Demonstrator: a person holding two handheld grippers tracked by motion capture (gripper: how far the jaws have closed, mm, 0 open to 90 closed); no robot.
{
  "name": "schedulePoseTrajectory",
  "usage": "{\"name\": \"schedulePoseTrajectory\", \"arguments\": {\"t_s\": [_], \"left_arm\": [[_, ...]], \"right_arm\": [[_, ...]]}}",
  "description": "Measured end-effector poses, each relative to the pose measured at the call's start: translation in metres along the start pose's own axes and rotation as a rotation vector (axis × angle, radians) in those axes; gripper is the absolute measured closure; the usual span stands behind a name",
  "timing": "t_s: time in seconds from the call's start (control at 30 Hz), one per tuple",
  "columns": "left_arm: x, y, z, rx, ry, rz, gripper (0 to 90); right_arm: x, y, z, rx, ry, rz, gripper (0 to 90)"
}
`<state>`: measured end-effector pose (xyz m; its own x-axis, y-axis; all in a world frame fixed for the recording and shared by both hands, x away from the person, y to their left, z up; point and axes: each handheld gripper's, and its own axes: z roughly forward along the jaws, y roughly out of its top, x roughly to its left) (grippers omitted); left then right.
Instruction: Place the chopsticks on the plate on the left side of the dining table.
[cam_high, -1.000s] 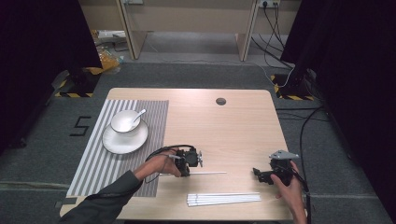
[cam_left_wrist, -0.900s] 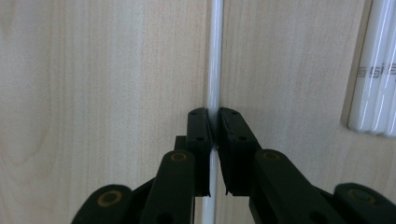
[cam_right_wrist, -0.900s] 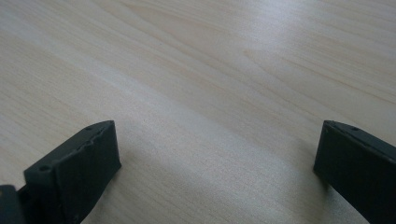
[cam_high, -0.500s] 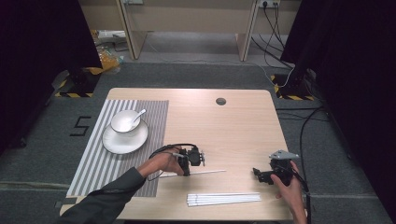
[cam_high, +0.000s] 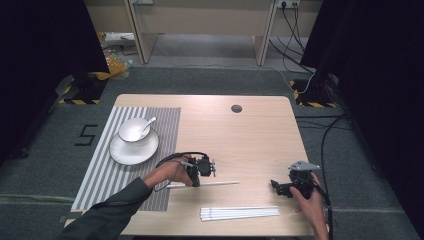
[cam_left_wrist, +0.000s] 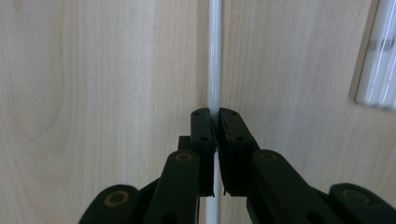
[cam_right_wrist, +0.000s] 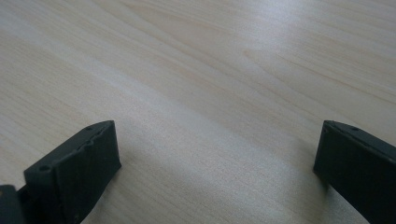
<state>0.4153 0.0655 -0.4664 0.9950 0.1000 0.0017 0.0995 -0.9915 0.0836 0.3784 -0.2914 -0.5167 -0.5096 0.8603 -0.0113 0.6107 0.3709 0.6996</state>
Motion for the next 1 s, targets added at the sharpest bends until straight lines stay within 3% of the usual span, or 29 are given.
{"name": "schedulePoseTrajectory", "arguments": {"t_s": [0.27,1.0], "left_arm": [[0.008,-0.026,-0.012,0.004,0.031,-0.034,84.6],[0.036,-0.112,-0.050,-0.030,0.080,-0.212,84.6]], "right_arm": [[0.000,0.000,0.000,0.000,0.000,0.000,0.2],[0.000,0.000,0.000,0.000,0.000,0.001,0.2]]}}
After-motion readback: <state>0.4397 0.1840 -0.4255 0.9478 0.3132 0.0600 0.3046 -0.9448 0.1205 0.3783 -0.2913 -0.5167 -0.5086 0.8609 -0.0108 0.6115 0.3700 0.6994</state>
